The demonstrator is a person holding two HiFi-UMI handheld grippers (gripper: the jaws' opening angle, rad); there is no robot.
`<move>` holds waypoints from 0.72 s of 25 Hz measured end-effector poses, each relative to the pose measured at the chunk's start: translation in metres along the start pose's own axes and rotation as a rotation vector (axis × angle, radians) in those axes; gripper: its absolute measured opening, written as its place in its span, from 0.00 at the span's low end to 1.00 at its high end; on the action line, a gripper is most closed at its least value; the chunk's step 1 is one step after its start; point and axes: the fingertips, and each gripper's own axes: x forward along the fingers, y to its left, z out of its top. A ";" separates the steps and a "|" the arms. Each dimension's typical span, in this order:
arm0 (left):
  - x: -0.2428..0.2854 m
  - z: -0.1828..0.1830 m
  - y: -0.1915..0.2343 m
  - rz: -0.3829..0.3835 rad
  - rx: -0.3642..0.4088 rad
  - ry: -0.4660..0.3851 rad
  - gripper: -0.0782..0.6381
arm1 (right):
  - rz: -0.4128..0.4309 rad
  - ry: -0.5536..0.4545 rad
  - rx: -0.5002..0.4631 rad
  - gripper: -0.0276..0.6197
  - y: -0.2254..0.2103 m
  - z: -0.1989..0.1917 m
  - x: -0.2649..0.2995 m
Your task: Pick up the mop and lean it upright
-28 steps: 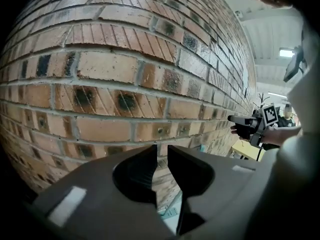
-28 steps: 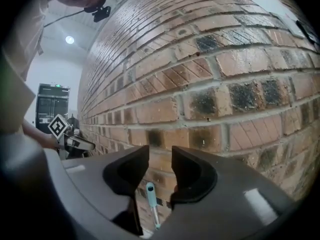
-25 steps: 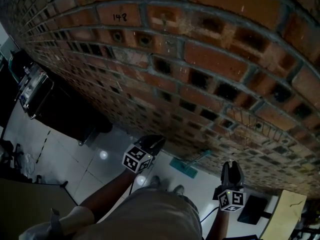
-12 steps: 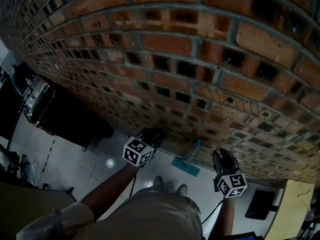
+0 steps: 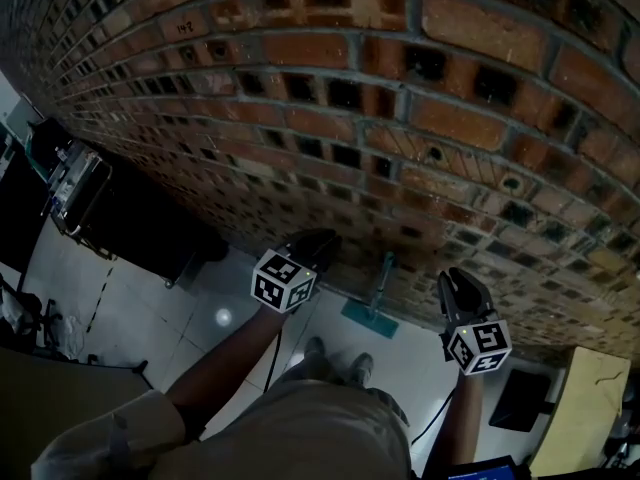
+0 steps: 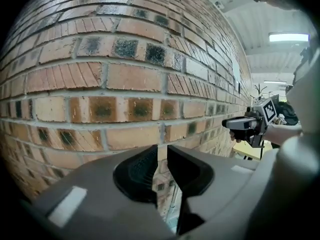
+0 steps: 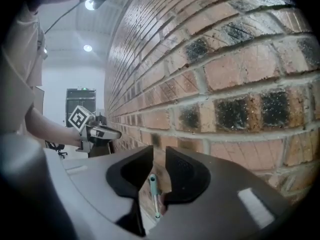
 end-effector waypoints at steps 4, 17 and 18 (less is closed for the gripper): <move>-0.003 -0.009 -0.010 0.007 -0.013 0.017 0.22 | -0.019 0.011 -0.048 0.17 -0.003 -0.005 -0.010; 0.010 -0.052 -0.054 -0.066 -0.012 0.118 0.22 | -0.018 0.100 -0.047 0.14 0.004 -0.062 -0.037; 0.012 -0.052 -0.058 -0.074 -0.004 0.119 0.22 | -0.031 0.107 -0.039 0.14 0.001 -0.066 -0.041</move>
